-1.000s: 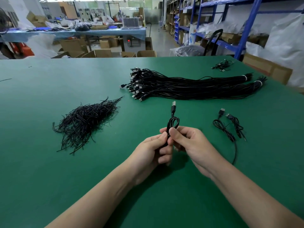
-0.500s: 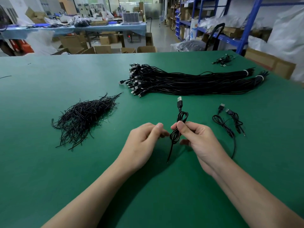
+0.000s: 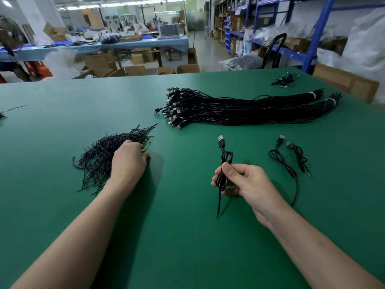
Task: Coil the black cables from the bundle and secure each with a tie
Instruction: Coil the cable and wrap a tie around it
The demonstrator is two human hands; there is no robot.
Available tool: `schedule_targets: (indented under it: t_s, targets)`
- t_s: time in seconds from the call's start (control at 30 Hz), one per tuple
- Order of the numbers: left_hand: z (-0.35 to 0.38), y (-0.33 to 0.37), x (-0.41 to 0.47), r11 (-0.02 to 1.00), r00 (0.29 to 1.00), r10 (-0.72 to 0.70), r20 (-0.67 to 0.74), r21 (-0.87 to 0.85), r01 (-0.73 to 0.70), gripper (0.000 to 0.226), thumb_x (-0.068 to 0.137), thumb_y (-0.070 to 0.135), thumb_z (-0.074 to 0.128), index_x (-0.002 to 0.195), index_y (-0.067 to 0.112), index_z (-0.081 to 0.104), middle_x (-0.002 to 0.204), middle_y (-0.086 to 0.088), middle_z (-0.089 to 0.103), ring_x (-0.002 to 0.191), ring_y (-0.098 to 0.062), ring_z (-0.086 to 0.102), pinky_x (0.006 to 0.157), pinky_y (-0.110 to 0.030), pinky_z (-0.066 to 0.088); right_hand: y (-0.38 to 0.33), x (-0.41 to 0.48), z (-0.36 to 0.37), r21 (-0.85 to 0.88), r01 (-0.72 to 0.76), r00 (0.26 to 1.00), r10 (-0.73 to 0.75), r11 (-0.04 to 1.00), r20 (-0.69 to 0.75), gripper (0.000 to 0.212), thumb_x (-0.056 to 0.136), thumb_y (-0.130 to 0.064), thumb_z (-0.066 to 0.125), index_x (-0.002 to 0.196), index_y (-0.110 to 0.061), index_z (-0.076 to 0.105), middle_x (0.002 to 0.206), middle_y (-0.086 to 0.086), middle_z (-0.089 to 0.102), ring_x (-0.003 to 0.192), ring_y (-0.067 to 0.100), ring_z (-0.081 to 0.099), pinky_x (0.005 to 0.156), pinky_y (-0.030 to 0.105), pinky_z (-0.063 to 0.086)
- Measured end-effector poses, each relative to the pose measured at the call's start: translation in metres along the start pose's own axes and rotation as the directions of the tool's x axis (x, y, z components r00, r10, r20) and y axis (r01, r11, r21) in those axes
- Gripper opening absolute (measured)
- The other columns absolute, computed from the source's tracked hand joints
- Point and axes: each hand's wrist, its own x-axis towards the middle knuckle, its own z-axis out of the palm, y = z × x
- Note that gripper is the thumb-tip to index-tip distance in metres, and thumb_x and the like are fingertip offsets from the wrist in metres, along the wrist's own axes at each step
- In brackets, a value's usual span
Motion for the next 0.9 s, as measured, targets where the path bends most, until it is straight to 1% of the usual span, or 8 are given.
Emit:
schedule_targets:
  t_s: [0.1,0.17,0.27,0.37,0.53,0.67,0.77,0.9]
  targets:
    - [0.003,-0.001,0.006,0.997,0.998,0.041,-0.042,0.061,-0.038,0.026,0.095,0.02,0.068,0.115,0.005,0.073,0.112,-0.017,0.063,0.099,-0.042,0.063,0.085,-0.047,0.052,0.0,0.001,0.001,-0.02,0.009,1.0,-0.009,1.0,0.0,0.033,0.087,-0.042,0.065,0.089,-0.01,0.076,0.087,0.009,0.078,0.083,0.018,0.076,0.061,0.021,0.055]
    - [-0.001,-0.002,0.01,0.991,0.993,0.072,-0.095,0.122,-0.061,0.025,0.092,0.021,0.072,0.114,0.012,0.075,0.109,-0.014,0.066,0.097,-0.04,0.065,0.08,-0.045,0.051,0.0,0.001,0.001,-0.026,0.007,1.0,-0.007,1.0,0.0,0.033,0.087,-0.041,0.065,0.089,-0.01,0.076,0.086,0.009,0.078,0.083,0.019,0.076,0.061,0.02,0.055]
    - [-0.006,-0.009,0.019,0.965,0.985,0.111,-0.128,0.252,-0.076,0.028,0.089,0.028,0.075,0.116,0.022,0.076,0.109,-0.01,0.07,0.102,-0.037,0.064,0.085,-0.043,0.044,0.0,0.001,0.002,-0.031,0.002,1.0,-0.001,1.0,0.006,0.032,0.087,-0.041,0.065,0.088,-0.011,0.076,0.086,0.008,0.078,0.083,0.018,0.075,0.061,0.02,0.054]
    - [-0.007,-0.015,0.024,0.951,0.987,0.116,-0.107,0.3,-0.079,0.028,0.092,0.03,0.072,0.119,0.023,0.075,0.111,-0.011,0.07,0.106,-0.037,0.062,0.089,-0.043,0.042,0.001,0.001,0.002,-0.04,-0.002,1.0,0.002,0.999,0.013,0.033,0.087,-0.042,0.065,0.088,-0.011,0.076,0.086,0.008,0.078,0.082,0.017,0.075,0.063,0.02,0.055]
    - [-0.01,-0.015,0.027,0.952,0.984,0.132,-0.119,0.29,-0.093,0.014,0.091,0.025,0.074,0.102,0.021,0.08,0.102,-0.008,0.072,0.099,-0.034,0.064,0.085,-0.04,0.038,0.002,0.001,0.003,-0.038,0.0,1.0,0.001,0.999,0.017,0.032,0.086,-0.042,0.065,0.087,-0.012,0.076,0.085,0.008,0.078,0.081,0.016,0.075,0.062,0.019,0.055]
    - [-0.011,-0.015,0.026,0.957,0.978,0.14,-0.155,0.274,-0.093,0.011,0.092,0.026,0.073,0.098,0.021,0.08,0.097,-0.008,0.072,0.093,-0.034,0.065,0.083,-0.04,0.038,0.002,0.001,0.003,-0.034,0.005,1.0,-0.005,0.999,0.014,0.03,0.086,-0.041,0.066,0.084,-0.014,0.077,0.084,0.008,0.078,0.081,0.016,0.075,0.061,0.019,0.054]
    - [-0.011,-0.017,0.025,0.971,0.969,0.138,-0.203,0.218,-0.093,0.012,0.093,0.026,0.071,0.096,0.019,0.08,0.092,-0.009,0.073,0.088,-0.034,0.066,0.08,-0.04,0.037,0.003,0.001,0.002,-0.032,0.009,1.0,-0.009,0.999,0.012,0.029,0.087,-0.041,0.066,0.083,-0.014,0.077,0.084,0.008,0.078,0.082,0.018,0.075,0.06,0.019,0.054]
    - [-0.013,-0.017,0.025,0.983,0.933,0.156,-0.323,0.14,-0.116,0.012,0.094,0.024,0.068,0.093,0.017,0.077,0.088,-0.009,0.073,0.084,-0.035,0.066,0.077,-0.04,0.038,0.003,0.001,0.002,-0.035,0.015,1.0,-0.015,0.999,0.013,0.031,0.086,-0.043,0.066,0.085,-0.013,0.077,0.084,0.008,0.078,0.082,0.019,0.075,0.06,0.019,0.054]
